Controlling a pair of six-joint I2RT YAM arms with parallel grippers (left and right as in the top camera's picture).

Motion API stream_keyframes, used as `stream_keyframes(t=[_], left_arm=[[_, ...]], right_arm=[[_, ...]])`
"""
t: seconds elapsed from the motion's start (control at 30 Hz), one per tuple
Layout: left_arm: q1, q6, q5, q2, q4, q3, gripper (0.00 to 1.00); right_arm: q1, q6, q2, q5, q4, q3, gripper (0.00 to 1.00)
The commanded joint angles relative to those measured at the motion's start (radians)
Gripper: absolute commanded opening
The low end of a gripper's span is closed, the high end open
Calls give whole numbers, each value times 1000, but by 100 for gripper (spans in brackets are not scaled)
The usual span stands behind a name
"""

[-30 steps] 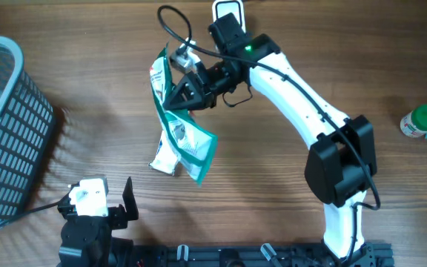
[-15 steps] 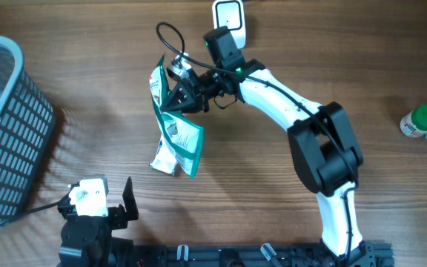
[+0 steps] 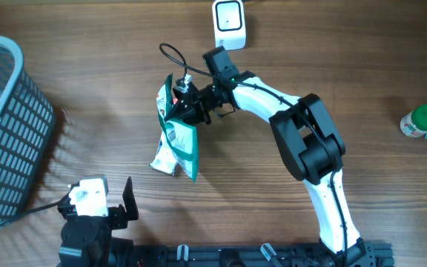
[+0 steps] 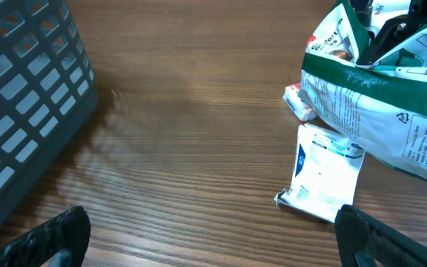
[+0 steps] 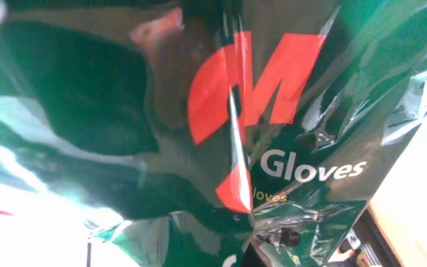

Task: Scan the item barcode
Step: 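Swing the gloves pack around and hold it toward the scanner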

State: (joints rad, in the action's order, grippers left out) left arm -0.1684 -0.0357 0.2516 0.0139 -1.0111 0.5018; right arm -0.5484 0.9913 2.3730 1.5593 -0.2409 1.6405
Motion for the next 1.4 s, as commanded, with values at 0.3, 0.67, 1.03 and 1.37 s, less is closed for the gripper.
stream_keyframes(t=[0.3,0.67,1.03,1.37], left_arm=[[-5,-5,-8,-5,2,-1,100],[-5,-5,-8,-5,2,-1,100],[-5,-5,-8,-5,2,-1,100],[-5,-5,-8,-5,2,-1,100]], right_arm=[[26,-93,-109,64,39,1,4],[1,-63,-320,-100,-174,1,4],[-20,-129,-666,-1353,-936,1,5],[44,-169,-571,-1579,-517,2,5]])
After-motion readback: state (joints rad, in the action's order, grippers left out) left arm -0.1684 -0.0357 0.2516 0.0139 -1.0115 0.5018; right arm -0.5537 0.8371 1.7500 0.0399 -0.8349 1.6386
